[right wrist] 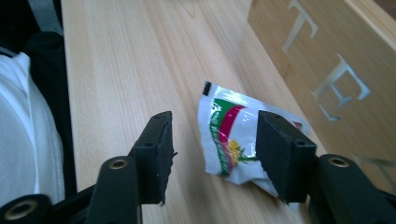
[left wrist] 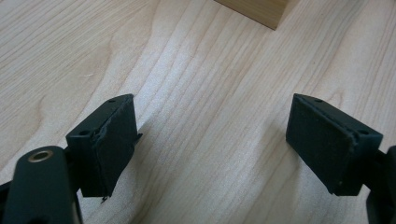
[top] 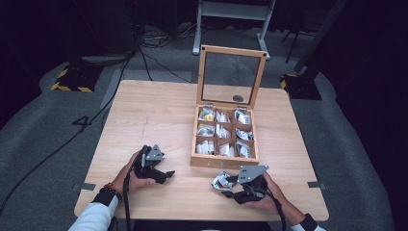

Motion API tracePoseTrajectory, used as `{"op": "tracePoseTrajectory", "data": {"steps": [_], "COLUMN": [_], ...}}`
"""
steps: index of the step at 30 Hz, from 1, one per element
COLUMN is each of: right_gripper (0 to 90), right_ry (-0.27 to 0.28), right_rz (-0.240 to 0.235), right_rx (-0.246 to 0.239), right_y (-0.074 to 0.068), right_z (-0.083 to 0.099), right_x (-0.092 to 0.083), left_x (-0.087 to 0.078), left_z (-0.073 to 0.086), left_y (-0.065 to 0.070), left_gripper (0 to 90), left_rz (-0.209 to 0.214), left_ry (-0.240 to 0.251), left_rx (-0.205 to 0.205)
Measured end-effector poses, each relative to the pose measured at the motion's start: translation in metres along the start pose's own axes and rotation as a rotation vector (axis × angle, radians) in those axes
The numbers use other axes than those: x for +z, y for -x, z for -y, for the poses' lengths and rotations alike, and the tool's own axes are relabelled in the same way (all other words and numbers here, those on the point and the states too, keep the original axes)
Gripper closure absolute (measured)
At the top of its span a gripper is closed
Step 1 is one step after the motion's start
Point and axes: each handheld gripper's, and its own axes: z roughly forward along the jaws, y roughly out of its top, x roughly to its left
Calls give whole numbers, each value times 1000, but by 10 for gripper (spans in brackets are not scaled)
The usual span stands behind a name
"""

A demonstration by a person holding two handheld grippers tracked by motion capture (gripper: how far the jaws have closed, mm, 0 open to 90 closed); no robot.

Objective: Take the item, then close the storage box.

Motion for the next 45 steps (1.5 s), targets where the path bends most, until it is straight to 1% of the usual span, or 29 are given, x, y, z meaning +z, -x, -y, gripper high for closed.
{"op": "tracePoseTrajectory", "data": {"steps": [2,5,9,12,15,18,19,21,22,23,26,29,30,31,33,34,37,38,39,40,41,42,43,44,45], "right_gripper": [451,418,392,378,399,413,418,420,422,424,431,436,439,440,441,441,441,442,442,441,440,438,435,432,424], "right_ry": [-1,19,25,31,46,72,88,110,118,131,158,186,199,205,216,220,228,224,224,224,216,206,205,210,208], "right_rz": [12,42,74,89,83,88,88,92,100,106,146,192,210,222,266,284,324,339,357,362,369,381,392,390,391], "right_rx": [1,13,24,26,19,11,9,15,10,19,39,57,72,79,99,114,169,189,211,223,234,242,258,272,288], "right_y": [1,4,7,8,8,9,10,12,13,15,21,29,33,36,44,49,66,71,79,83,88,93,99,102,108], "right_z": [1,2,3,4,2,-3,-5,-6,-6,-6,-6,-4,-3,-3,-1,1,8,11,13,15,16,17,19,19,20], "right_x": [-2,-7,-12,-16,-22,-28,-31,-37,-40,-43,-55,-69,-75,-78,-87,-90,-100,-102,-104,-105,-106,-106,-106,-106,-105], "left_x": [0,0,0,0,0,0,0,0,0,0,0,0,1,1,2,3,5,5,5,5,4,4,3,2,2], "left_z": [0,0,0,0,0,0,0,0,0,0,0,0,-1,-1,-4,-4,-7,-9,-11,-14,-15,-17,-19,-23,-25], "left_y": [0,0,0,0,0,0,0,0,0,0,-1,-3,-4,-6,-11,-13,-19,-21,-23,-24,-25,-26,-26,-28,-29], "left_gripper": [170,170,170,170,170,170,170,170,170,170,169,165,159,154,122,113,111,111,116,149,196,192,185,185,186], "left_rz": [0,0,0,1,-1,-3,-4,-3,-3,-1,7,6,6,10,3,-1,-17,-11,-17,-35,-55,-69,-64,-49,-44], "left_ry": [0,0,0,0,1,1,1,1,1,1,-1,-1,-2,-7,-22,-23,-23,-42,-54,-50,-36,-19,-8,13,21], "left_rx": [0,0,1,1,0,-2,-4,-4,-5,-2,7,5,7,9,5,-4,-11,-13,-16,-26,-23,-1,6,5,4]}}
